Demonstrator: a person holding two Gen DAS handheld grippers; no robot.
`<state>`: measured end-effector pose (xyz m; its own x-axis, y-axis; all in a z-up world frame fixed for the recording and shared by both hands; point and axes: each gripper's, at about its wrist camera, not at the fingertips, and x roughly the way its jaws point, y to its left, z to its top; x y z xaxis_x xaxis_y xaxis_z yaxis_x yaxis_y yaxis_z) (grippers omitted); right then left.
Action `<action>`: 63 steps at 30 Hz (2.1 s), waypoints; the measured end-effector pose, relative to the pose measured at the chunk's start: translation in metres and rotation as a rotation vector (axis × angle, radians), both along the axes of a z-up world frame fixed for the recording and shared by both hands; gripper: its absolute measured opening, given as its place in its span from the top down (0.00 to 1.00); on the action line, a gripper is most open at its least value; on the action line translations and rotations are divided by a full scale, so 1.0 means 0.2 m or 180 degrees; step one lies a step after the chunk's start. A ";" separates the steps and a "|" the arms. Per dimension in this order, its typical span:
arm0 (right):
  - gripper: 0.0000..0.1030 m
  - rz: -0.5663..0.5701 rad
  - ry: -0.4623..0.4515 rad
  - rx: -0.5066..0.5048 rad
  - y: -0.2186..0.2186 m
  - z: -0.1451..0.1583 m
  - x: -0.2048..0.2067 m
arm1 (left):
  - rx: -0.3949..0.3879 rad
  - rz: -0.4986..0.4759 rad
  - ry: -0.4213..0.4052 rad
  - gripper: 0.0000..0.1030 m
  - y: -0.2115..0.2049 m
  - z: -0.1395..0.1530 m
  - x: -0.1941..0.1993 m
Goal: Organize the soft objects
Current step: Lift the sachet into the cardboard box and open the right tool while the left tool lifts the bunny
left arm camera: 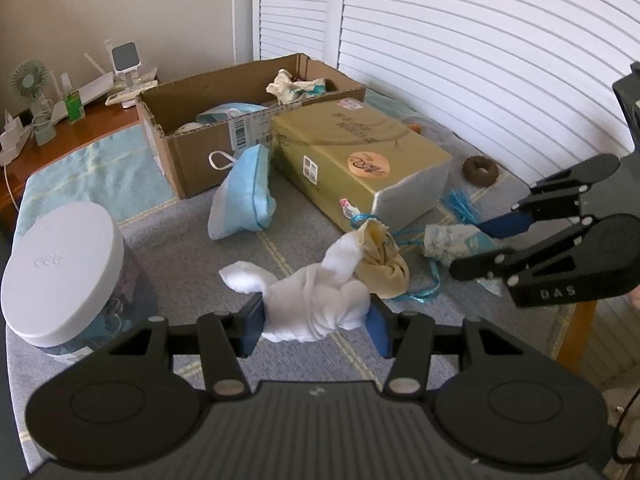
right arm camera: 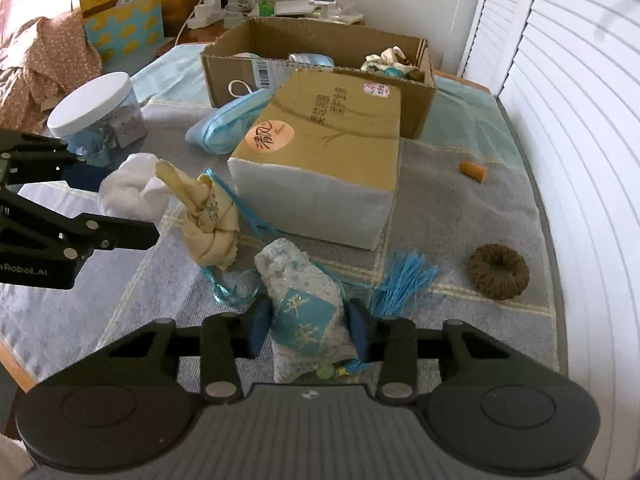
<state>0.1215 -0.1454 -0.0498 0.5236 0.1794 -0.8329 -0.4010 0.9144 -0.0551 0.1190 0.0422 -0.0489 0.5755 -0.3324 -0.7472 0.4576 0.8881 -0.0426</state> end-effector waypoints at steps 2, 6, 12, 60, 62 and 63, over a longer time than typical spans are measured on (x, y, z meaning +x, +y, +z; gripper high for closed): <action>0.65 0.0025 -0.0029 -0.0045 0.00 0.02 -0.01 | 0.0034 -0.0038 0.0009 0.49 0.00 0.01 -0.01; 0.66 0.0043 -0.0116 -0.0042 -0.03 0.08 -0.04 | 0.0034 -0.0114 0.0040 0.49 0.01 0.05 -0.02; 0.66 0.0001 -0.0308 -0.0026 -0.09 0.20 -0.07 | 0.0039 -0.0201 -0.0008 0.49 0.01 0.13 -0.06; 0.26 0.1023 -0.0413 -0.0049 0.32 0.35 1.03 | -0.0111 -0.0034 -0.0043 0.49 0.15 0.14 0.10; 0.15 0.0942 -0.0401 -0.0004 0.29 0.35 1.00 | -0.0113 -0.0049 -0.0056 0.49 0.14 0.16 0.11; 0.09 0.0911 -0.0400 0.0036 0.27 0.35 0.99 | -0.0119 -0.0052 -0.0062 0.49 0.14 0.16 0.12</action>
<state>0.3192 -0.0912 0.0201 0.5493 0.3434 -0.7618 -0.6329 0.7662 -0.1110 0.1423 0.0699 -0.0161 0.5842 -0.3693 -0.7227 0.4731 0.8785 -0.0664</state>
